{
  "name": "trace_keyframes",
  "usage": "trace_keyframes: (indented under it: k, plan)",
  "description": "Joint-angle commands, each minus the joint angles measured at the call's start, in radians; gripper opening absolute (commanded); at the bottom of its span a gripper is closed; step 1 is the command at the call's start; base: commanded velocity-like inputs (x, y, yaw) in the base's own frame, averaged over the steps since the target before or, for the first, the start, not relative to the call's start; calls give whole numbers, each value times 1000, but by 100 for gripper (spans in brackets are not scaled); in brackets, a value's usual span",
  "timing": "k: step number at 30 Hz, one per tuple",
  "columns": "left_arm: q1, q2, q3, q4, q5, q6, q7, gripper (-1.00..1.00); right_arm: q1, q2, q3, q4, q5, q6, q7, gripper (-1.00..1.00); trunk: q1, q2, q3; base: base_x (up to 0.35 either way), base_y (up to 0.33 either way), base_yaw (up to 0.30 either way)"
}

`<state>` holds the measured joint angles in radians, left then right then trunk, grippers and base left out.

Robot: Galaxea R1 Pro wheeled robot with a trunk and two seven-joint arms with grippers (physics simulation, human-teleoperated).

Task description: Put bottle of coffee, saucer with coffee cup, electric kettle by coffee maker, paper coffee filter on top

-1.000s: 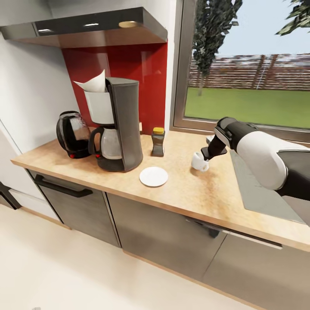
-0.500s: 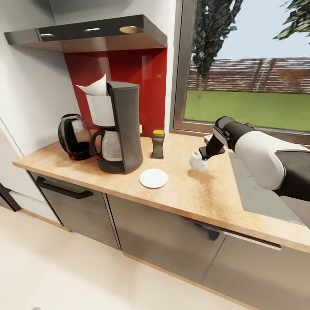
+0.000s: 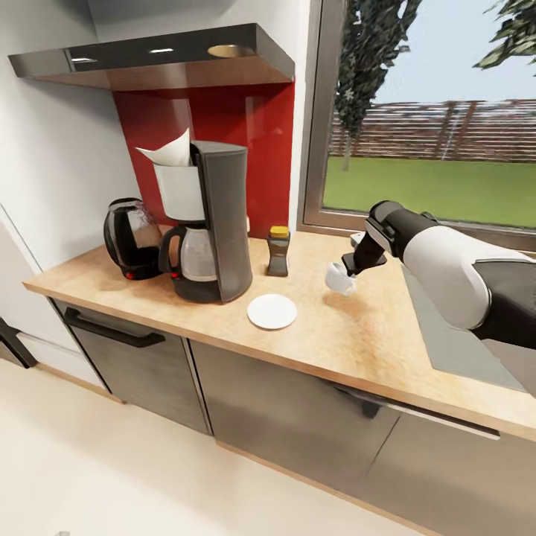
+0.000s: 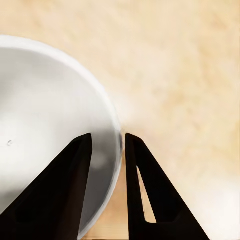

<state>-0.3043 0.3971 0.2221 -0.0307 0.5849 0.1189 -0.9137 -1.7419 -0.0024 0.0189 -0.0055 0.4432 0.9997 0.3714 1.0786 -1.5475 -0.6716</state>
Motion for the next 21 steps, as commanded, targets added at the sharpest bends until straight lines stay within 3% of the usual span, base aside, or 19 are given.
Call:
trace_keyframes:
  k: [1,13,17,21]
  plan:
    - [-1,0,8,0,-2,10,-4,100,-1,0,2,-1,9,2,11,-100,0,0,-1,55,73,0]
    - [0,0,8,0,-2,10,-4,100,-1,11,3,-14,12,3,0,-100,0,0,-1,10,31,0]
    - [-1,0,8,0,-2,11,-4,100,-1,26,3,-16,11,5,-98,-100,0,0,-1,0,4,0]
    - [0,0,8,0,-2,11,-4,100,-1,32,2,-16,11,5,-124,-100,0,0,-1,-32,7,0]
